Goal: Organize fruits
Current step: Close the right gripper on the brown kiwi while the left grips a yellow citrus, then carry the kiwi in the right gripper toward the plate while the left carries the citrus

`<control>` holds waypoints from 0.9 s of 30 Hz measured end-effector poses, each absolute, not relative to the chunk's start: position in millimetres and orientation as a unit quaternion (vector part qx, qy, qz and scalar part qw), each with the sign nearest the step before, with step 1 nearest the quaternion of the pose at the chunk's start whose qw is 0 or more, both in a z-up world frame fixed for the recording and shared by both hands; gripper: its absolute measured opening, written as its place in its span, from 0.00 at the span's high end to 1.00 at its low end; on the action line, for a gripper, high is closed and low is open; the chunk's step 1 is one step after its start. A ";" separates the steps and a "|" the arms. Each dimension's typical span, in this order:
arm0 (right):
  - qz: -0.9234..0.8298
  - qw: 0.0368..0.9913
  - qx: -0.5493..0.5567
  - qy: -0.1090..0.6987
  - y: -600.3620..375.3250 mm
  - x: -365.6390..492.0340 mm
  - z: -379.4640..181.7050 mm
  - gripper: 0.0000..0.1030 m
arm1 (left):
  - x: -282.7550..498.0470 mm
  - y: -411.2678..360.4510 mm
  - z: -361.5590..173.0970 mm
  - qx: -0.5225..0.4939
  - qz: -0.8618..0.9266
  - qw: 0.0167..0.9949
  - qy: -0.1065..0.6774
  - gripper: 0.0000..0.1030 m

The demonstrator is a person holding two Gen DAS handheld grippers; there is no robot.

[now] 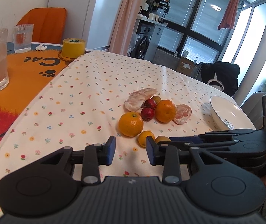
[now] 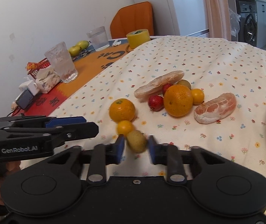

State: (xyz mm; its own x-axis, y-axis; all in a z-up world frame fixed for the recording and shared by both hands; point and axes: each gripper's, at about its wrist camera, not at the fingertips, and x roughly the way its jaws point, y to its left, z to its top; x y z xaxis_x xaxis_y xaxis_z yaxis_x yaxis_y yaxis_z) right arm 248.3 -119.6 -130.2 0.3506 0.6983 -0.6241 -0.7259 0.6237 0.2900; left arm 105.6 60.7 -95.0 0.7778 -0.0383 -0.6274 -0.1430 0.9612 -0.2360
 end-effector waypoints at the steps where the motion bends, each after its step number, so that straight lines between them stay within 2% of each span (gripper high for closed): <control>1: 0.434 0.822 -0.017 0.369 -120.0 248.7 -130.2 0.77 | 106.8 60.8 -95.6 -0.137 0.027 0.932 0.333 0.67; 24: 0.392 0.852 0.034 0.344 -168.8 251.6 -117.8 0.77 | 140.6 31.4 -110.6 -0.095 0.033 0.930 0.353 0.67; 25: 0.390 0.854 0.035 0.342 -170.8 251.0 -117.4 0.77 | 140.0 31.5 -111.0 -0.099 0.031 0.930 0.353 0.70; 26: 0.388 0.856 0.036 0.341 -172.8 250.5 -117.1 0.77 | 139.7 30.3 -111.1 -0.100 0.031 0.930 0.352 0.79; 27: 0.384 0.858 0.038 0.339 -176.2 249.9 -116.2 0.77 | 139.5 29.4 -110.8 -0.100 0.031 0.930 0.352 0.80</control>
State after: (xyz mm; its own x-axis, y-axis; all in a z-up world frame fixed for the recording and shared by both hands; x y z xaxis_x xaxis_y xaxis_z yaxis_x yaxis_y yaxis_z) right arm 249.9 -176.2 -116.2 0.4751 0.6849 -0.5524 -0.6333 0.7021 0.3257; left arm 139.5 29.4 -110.8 0.7502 -0.0126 -0.6611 -0.1277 0.9782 -0.1635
